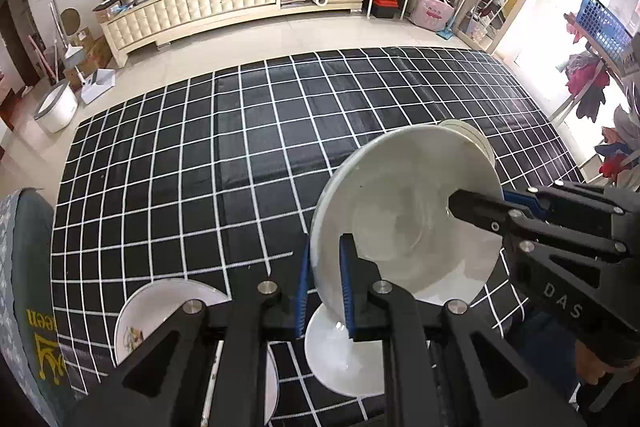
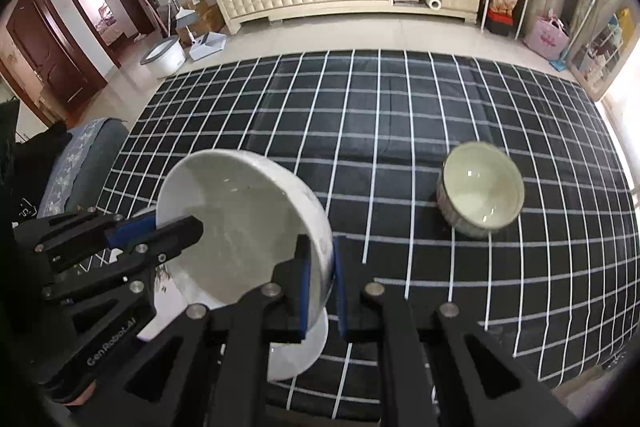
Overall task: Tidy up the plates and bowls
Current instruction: 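Carry the plain white bowl with both grippers and lower it into the red-logo bowl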
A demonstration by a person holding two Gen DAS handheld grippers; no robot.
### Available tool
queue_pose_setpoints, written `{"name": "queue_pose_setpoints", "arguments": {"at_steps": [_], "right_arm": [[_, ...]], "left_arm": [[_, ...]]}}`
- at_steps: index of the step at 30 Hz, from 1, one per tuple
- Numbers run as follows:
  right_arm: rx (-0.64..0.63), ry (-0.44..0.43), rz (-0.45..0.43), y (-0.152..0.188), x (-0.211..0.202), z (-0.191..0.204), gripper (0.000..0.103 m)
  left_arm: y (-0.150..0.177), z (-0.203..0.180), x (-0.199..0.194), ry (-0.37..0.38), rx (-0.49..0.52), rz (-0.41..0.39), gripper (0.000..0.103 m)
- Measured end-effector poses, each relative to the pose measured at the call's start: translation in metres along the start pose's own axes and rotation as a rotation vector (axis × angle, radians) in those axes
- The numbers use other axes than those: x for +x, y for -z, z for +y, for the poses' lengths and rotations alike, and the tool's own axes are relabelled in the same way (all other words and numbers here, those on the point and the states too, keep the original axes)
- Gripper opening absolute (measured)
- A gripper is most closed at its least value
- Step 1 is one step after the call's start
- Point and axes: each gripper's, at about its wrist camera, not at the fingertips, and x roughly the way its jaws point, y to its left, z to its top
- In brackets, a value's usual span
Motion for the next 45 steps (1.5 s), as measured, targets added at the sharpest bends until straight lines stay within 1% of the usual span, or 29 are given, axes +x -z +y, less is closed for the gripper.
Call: {"name": "queue_pose_setpoints", "arguments": {"at_steps": [5,14,17,21,26,31,38,45], "right_arm": [[0.022,-0.02,0.039,0.021,0.008,0.002,0.014],[0.023,-0.01,0.092,0.047,0.018,0.011,0.014],[0.031,-0.015,0.105,0.053,0.022,0.012,0.014],[0.048,-0.025,0.147,0.057,0.034,0.012,0.014],[0.069,-0.045,0.184,0.059,0.044,0.01,0.014],[0.076,-0.035,0.194,0.06,0.048,0.009,0.014],[0.078,-0.02,0.207,0.061,0.055,0.006,0.014],[0.071,-0.001,0.209,0.061,0.058,0.008,0.014]], "left_arm": [[0.023,-0.001,-0.004,-0.007,0.006,0.013,0.013],[0.064,-0.004,0.006,-0.016,-0.017,0.067,0.013],[0.073,-0.002,0.01,-0.012,-0.027,0.083,0.013],[0.083,0.001,0.015,-0.014,-0.039,0.105,0.013],[0.088,0.005,0.022,-0.02,-0.048,0.126,0.013],[0.09,0.01,0.027,0.0,-0.066,0.144,0.013],[0.092,0.009,0.037,0.018,-0.066,0.161,0.013],[0.093,0.01,0.046,0.024,-0.067,0.174,0.013]]}}
